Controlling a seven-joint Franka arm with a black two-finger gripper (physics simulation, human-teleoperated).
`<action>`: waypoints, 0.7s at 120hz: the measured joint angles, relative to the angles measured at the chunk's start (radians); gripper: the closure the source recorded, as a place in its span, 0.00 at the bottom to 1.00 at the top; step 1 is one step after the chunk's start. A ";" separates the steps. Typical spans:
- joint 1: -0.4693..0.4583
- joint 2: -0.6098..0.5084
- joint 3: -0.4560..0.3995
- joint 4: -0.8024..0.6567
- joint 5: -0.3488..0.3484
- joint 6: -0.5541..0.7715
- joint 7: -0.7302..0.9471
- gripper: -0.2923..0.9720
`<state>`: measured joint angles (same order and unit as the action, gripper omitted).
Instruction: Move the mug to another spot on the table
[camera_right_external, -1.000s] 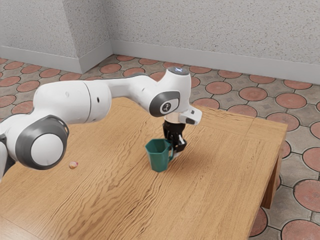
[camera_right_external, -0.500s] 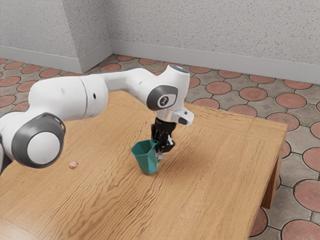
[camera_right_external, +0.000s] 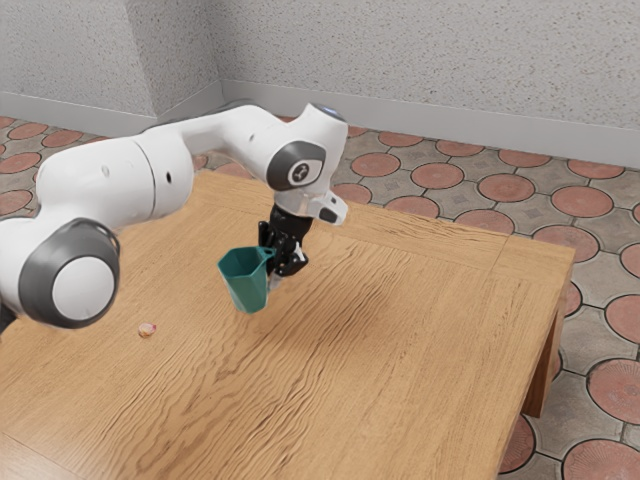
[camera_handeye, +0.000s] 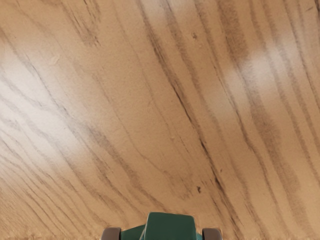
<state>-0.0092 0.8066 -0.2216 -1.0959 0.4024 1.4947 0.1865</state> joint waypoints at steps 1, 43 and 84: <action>0.002 0.000 0.000 0.000 0.000 -0.001 0.000 0.71; 0.070 0.041 0.002 -0.008 -0.050 0.014 0.000 0.70; 0.080 0.068 -0.001 -0.017 -0.089 0.085 -0.001 0.44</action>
<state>0.0706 0.8743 -0.2230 -1.1124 0.3137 1.5797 0.1854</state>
